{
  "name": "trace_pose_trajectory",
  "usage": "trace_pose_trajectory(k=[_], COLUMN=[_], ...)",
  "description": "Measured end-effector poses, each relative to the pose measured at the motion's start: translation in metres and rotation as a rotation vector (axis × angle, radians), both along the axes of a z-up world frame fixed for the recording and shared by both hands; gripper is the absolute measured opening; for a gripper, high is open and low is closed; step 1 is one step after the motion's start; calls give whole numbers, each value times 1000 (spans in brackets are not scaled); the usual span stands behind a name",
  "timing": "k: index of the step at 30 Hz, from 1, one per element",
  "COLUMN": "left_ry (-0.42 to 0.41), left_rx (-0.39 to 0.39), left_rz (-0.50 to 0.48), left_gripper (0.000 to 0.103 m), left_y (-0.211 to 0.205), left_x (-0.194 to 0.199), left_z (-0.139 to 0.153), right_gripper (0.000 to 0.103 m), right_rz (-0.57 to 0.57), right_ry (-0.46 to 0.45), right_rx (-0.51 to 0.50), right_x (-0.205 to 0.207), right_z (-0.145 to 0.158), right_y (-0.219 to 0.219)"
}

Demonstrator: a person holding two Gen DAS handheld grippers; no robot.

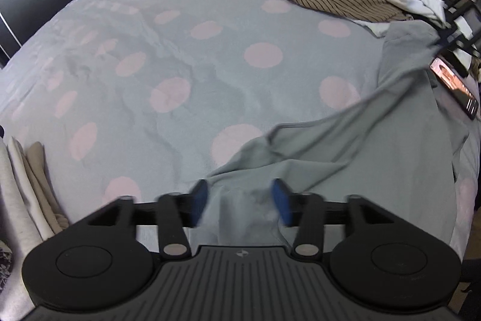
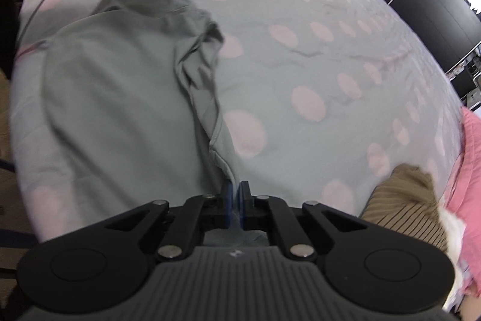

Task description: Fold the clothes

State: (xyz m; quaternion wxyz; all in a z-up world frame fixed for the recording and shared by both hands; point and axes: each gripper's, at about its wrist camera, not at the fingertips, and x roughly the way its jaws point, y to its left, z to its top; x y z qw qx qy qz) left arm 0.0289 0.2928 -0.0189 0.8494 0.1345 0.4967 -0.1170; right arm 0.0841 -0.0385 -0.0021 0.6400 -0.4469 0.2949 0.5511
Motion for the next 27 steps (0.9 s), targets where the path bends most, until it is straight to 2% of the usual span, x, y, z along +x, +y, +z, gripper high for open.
trace_pose_trajectory(k=[5,12,19,21,23,25,26,27], left_ry=[51,174,265,295,317,309,303,299], left_rx=[46,195,221,237,236,229,229,229], left_rz=[-52,-262,-368,-396,-421,-436,-432,-424], left_gripper=[58,58,56,46,27,19,10,8], left_y=[-10,-37,-44,-47,-49,-51,-52,-53], left_x=[21,63,92,95,94,91,89,87], left_z=[-8,-40,-75,-86,-92,-92,-93,-93], right_gripper=[5,5,5,5,5,5,5,5], right_rz=[-22,-73,-104,-108,-112,-116,-117,-117], right_ry=[63,119,155,160,164,166,167,167], right_rx=[5,58,115,133,144,145,144,143], right_x=[-24,-19,-9,-7,-5,-3,-3,-2], right_z=[-17,-37,-42,-41,-40,-42,-43,-43], right_y=[-22,-30,-35,-35,-34,-34,-33,-33])
